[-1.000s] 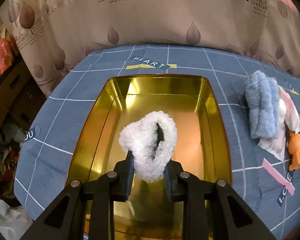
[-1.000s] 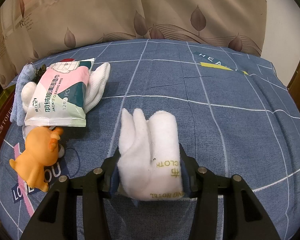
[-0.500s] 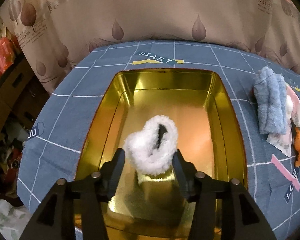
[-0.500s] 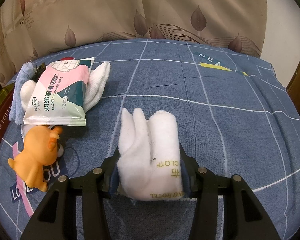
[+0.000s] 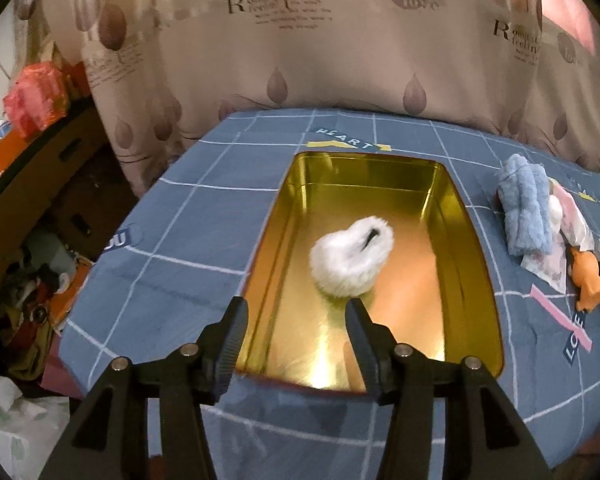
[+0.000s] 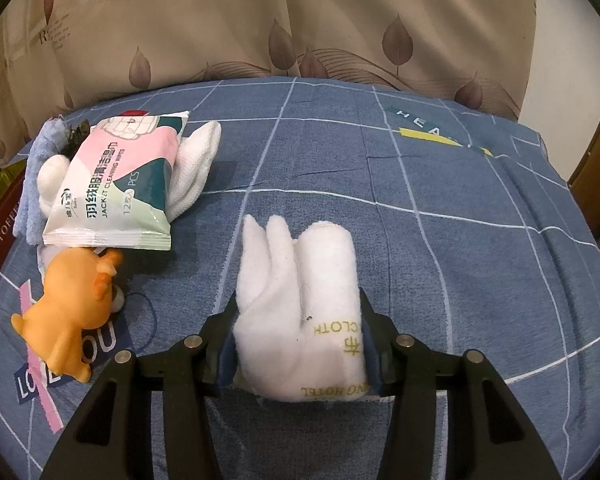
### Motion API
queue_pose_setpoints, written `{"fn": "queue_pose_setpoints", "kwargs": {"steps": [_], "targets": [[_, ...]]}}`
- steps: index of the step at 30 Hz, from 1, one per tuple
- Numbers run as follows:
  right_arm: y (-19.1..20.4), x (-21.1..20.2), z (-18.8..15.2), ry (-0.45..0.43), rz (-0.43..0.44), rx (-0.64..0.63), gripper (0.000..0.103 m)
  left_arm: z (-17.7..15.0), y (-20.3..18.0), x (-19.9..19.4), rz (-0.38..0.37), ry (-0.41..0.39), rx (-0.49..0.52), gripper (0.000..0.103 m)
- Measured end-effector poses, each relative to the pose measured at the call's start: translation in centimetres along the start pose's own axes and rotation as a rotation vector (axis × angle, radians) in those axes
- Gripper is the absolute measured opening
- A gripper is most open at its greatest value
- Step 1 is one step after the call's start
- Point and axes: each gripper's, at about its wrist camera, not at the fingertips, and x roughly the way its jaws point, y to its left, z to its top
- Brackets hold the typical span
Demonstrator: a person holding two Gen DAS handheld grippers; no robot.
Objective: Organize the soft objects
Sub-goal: 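Carry the white slipper into the gold tin and open the left tool, then carry the white rolled towel into the tin and release it with the right tool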
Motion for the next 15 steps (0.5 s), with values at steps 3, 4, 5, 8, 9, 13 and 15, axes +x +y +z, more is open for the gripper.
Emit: {"fn": "queue_pose_setpoints", "kwargs": {"steps": [3,4,5,8,9,13,15], "targets": [[0.2,0.0,0.0,-0.003,-0.012,-0.011,0.045,-1.0,0.8,-0.5,0.004,-0.002,-0.021,0.052],[0.3,0.0,0.0,-0.004,-0.015,-0.014,0.044,-1.3,1.1,-0.6,0.012,-0.003,-0.029,0.053],[0.4,-0.1,0.0,-0.007,-0.02,-0.018,0.042,-1.6,1.4,-0.7,0.019,-0.004,-0.035,0.053],[0.6,-0.3,0.0,-0.018,-0.04,-0.025,0.038,-2.2,2.3,-0.7,0.045,-0.003,-0.054,0.053],[0.6,-0.4,0.0,-0.024,-0.054,-0.028,0.037,-2.4,2.6,-0.6,0.047,-0.004,-0.062,0.053],[1.1,-1.2,-0.1,-0.049,-0.088,-0.017,0.036,-2.5,3.3,-0.3,0.05,0.005,-0.095,0.053],[1.3,-2.1,-0.2,-0.068,-0.096,-0.003,0.036,-2.4,3.4,-0.3,0.06,0.002,-0.093,0.053]]}}
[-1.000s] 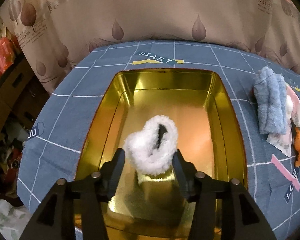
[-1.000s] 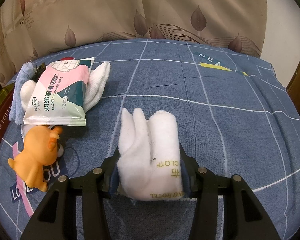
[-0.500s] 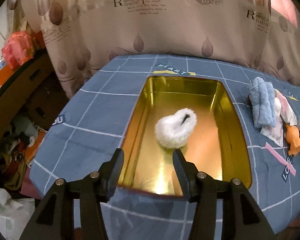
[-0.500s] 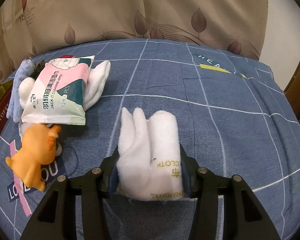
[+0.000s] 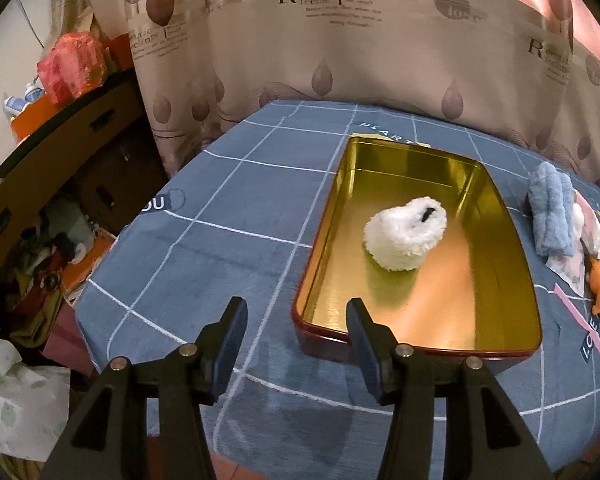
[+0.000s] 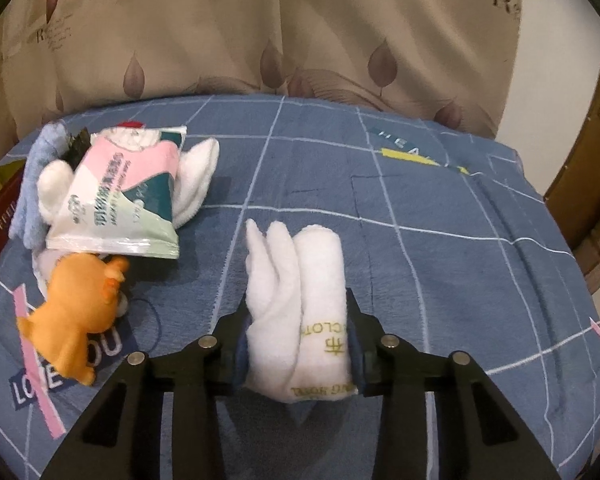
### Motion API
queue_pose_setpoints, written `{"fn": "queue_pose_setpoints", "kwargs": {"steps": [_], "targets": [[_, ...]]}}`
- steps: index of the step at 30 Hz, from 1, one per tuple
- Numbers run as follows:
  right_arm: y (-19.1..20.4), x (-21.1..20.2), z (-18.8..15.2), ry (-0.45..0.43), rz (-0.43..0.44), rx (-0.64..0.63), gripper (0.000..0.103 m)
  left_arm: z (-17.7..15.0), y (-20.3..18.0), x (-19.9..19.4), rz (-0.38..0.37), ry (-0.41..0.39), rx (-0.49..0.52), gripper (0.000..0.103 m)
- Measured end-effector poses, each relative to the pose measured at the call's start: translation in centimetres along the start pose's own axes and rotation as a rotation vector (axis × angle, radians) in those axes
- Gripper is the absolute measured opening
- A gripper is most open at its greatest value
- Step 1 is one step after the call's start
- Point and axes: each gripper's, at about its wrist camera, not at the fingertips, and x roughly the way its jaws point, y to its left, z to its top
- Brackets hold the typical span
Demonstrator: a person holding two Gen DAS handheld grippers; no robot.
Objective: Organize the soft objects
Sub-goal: 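Carry the white rolled towel into the tin and release it with the right tool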
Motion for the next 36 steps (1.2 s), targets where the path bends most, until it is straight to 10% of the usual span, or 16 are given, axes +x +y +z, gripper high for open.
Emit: {"fn": "queue_pose_setpoints", "kwargs": {"steps": [13,36], "targets": [[3.5,-5.3,3.2,-0.08,0.134,0.022,0.036,0.5,2.0,-0.4,-0.032,-0.003,-0.098,0.053],[29.3,-6.6,5.1,-0.03,0.508,-0.356,0.037,0.5,7.8,-0.4,0.099,0.026,-0.313,0.053]]}}
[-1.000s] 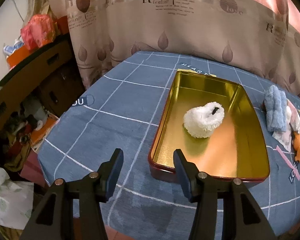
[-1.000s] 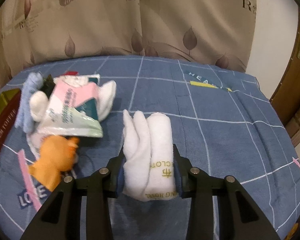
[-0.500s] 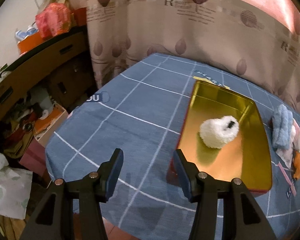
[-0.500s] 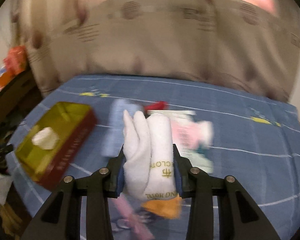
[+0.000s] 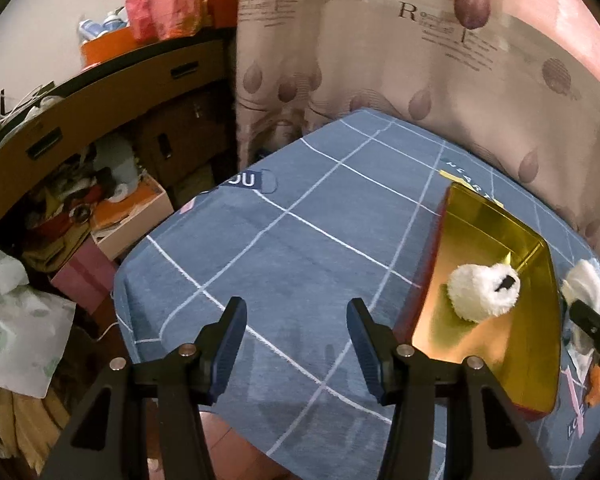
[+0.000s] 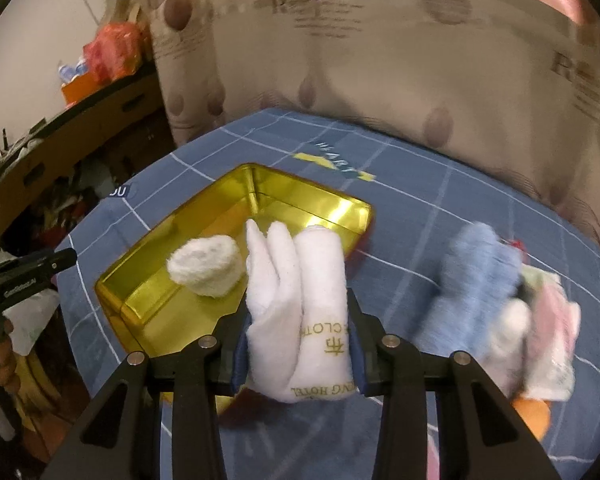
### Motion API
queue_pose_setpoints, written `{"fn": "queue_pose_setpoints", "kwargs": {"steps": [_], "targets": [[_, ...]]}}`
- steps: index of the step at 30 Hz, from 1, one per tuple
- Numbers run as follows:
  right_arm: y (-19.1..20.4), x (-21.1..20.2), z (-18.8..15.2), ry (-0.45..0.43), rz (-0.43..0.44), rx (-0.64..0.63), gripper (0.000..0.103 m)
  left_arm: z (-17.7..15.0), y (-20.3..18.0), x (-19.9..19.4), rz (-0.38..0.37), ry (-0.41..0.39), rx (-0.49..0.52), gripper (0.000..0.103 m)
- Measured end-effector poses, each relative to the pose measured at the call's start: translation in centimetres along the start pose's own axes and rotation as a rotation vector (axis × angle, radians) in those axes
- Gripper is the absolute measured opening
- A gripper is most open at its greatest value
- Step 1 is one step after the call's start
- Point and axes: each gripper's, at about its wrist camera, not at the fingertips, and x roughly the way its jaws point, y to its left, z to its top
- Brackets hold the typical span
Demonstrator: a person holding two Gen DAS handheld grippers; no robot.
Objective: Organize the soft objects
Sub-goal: 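Carry the white rolled towel into the tin and release it with the right tool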
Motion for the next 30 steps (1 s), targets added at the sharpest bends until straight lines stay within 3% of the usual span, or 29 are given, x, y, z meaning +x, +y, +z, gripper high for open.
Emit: {"fn": "queue_pose_setpoints", "kwargs": {"steps": [22,24,26,28,30], "targets": [[2.1,7.3,3.7,0.067,-0.054,-0.005,0.043,0.3,0.9,0.4,-0.008,0.021,-0.046,0.053],[1.9,7.8,4.0,0.074,-0.062,-0.001,0.048,0.3,0.9,0.4,-0.007,0.017,-0.042,0.053],[1.7,8.0,4.1,0.079,-0.06,0.01,0.065,0.2,0.7,0.4,-0.007,0.015,-0.036,0.053],[1.5,7.8,4.0,0.064,-0.063,0.022,0.074,0.2,0.7,0.4,-0.01,0.013,-0.033,0.053],[1.3,7.3,3.8,0.047,-0.064,0.021,0.074,0.1,0.6,0.5,-0.008,0.016,-0.028,0.053]]}}
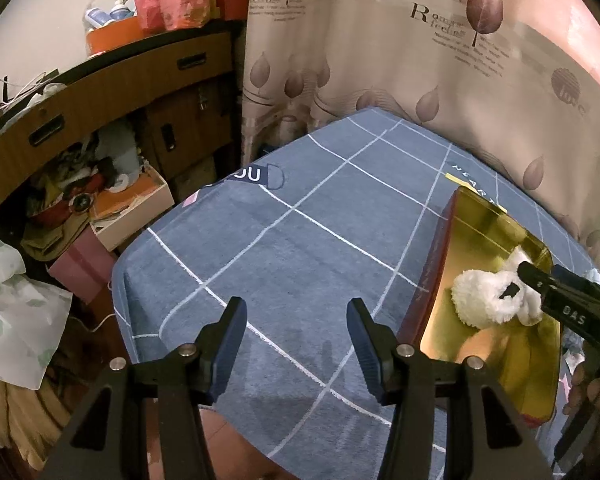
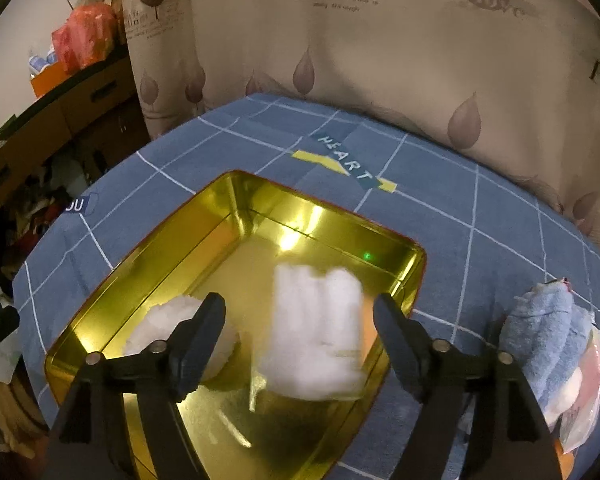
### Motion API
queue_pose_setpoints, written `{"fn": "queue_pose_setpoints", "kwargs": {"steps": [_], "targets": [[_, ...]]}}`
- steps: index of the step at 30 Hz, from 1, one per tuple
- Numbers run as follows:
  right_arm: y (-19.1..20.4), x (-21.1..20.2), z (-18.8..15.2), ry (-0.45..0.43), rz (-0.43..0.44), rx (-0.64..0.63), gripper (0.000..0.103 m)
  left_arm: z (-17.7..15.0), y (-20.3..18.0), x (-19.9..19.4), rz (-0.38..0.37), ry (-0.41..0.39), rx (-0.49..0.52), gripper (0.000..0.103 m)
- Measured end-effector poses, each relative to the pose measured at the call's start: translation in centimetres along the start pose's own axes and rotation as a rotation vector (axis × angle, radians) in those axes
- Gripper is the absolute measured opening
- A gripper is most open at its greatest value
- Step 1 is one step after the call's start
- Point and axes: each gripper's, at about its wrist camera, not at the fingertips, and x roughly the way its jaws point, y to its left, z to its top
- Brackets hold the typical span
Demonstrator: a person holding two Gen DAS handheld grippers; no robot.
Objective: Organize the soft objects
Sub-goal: 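Carry the white rolled towel into the tin and release it with the right tool, then grasp the pink wet-wipes pack with the right tool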
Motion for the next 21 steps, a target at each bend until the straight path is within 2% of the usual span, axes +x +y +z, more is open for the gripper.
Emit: {"fn": "queue_pose_setpoints", "kwargs": {"steps": [6,12,21], "targets": [[-1.0,-2.5,-1.2,-0.022,0.014,0.008,0.074,-0.1,-0.3,0.0,0.0,0.003,0.012,0.053],[-4.0,-5.9,-3.0,-0.049,0.001,0.038,0.076,-0.5,-0.7,0.2,-0.014,0.018,0.025,0.053],[-12.4,-11.4,-5.3,-0.097,-0.171,0.091,0.08,-0.8,-1.4,0.2,0.004,0.01,0.059,0.053]]}}
